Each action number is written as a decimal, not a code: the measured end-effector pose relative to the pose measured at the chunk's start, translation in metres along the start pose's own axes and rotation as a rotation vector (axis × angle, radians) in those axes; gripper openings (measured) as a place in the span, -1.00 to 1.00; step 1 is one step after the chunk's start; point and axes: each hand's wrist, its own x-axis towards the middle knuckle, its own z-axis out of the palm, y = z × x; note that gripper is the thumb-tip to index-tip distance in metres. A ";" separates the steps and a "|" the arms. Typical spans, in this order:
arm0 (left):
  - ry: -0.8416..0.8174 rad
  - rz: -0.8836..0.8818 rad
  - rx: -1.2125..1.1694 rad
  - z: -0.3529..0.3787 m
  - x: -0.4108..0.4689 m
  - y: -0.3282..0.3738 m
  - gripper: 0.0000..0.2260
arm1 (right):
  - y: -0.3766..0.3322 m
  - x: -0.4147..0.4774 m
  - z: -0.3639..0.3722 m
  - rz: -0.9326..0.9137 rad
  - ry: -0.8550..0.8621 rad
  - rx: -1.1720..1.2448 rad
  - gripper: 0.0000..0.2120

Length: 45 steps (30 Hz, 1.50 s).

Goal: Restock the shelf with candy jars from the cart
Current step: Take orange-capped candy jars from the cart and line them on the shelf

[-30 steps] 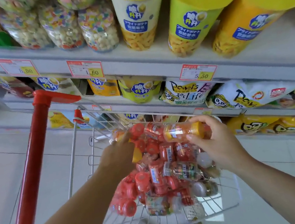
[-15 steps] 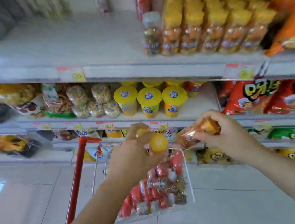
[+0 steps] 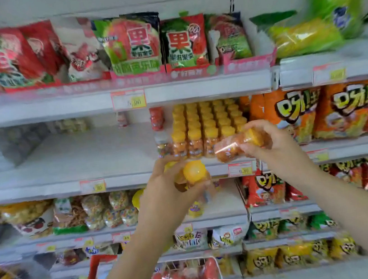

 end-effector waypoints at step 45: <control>-0.013 -0.065 0.052 -0.030 0.069 -0.021 -0.59 | 0.050 0.155 0.089 -0.013 0.011 -0.128 -0.51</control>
